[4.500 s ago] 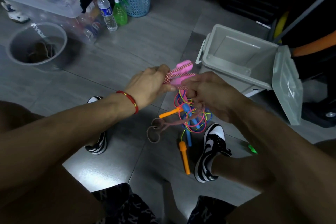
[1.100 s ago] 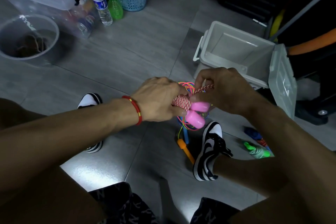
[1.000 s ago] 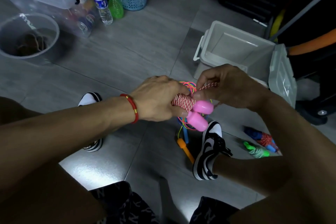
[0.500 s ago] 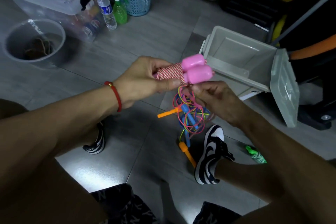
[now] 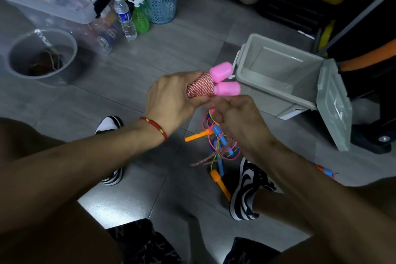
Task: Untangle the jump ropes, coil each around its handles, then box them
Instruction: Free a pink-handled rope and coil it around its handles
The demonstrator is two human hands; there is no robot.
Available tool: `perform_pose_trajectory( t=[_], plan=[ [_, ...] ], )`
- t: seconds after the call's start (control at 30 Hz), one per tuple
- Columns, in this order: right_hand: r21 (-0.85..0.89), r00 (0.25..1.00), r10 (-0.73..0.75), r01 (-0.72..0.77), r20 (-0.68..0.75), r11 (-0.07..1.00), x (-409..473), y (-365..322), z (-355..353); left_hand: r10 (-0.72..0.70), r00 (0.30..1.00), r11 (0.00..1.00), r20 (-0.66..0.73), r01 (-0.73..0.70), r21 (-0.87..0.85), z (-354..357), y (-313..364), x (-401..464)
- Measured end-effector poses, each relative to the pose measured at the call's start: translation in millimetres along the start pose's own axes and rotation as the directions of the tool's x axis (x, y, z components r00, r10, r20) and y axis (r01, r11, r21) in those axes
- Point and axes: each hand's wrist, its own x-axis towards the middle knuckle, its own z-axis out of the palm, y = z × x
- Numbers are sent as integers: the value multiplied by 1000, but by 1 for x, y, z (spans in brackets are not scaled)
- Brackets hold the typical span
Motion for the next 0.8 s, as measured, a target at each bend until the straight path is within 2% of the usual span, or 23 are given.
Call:
perform_pose_trajectory(
  t=[0.07, 0.13, 0.2, 0.23, 0.3, 0.37, 0.43, 0.47, 0.5, 0.53, 0.57, 0.67, 0.73, 0.8],
  plan=[
    [96, 1000, -2, 3, -18, 995, 0, -10, 0, 174, 980, 983, -99, -167, 82, 4, 5, -1],
    [161, 998, 16, -7, -56, 987, 1, -16, -4, 283, 949, 957, -141, -271, 100, 9, 7, -4],
    [192, 996, 26, -10, -81, 981, 2, -21, -11, 309, 942, 949, -135, -314, -20, 14, 9, -9],
    [203, 998, 2, 12, -67, 979, 2, -21, -16, 284, 953, 938, -108, -299, -175, 14, 9, -11],
    [211, 997, -80, 78, 4, 974, 2, -22, -25, 191, 981, 809, 18, -147, -570, 9, 7, -10],
    [164, 977, -189, 172, 96, 971, 2, -22, -30, 78, 984, 647, 158, 70, -759, -2, 6, -7],
    [104, 951, -264, 250, 161, 963, 2, -24, -31, -5, 925, 440, 379, 342, -830, -12, 7, -4],
    [107, 941, -281, 264, 191, 958, 3, -23, -32, 13, 856, 325, 517, 485, -812, -17, 8, -5],
    [131, 932, -286, 263, 222, 956, 3, -24, -32, 66, 784, 244, 617, 587, -772, -20, 8, -6],
    [129, 927, -290, 266, 238, 955, 5, -23, -32, 111, 745, 227, 658, 625, -747, -21, 8, -7],
    [92, 927, -289, 275, 239, 957, 7, -20, -33, 121, 748, 264, 652, 609, -748, -20, 8, -8],
    [-37, 945, -299, 306, 131, 951, 13, -12, -28, -17, 874, 500, 486, 428, -753, -10, 6, -5],
    [-27, 959, -281, 281, 28, 959, 13, -6, -16, -108, 926, 649, 362, 342, -680, -2, 0, -1],
    [17, 980, -190, 191, -55, 981, 11, -3, -2, -183, 947, 781, 263, 303, -547, 3, -2, 1]
  ],
)
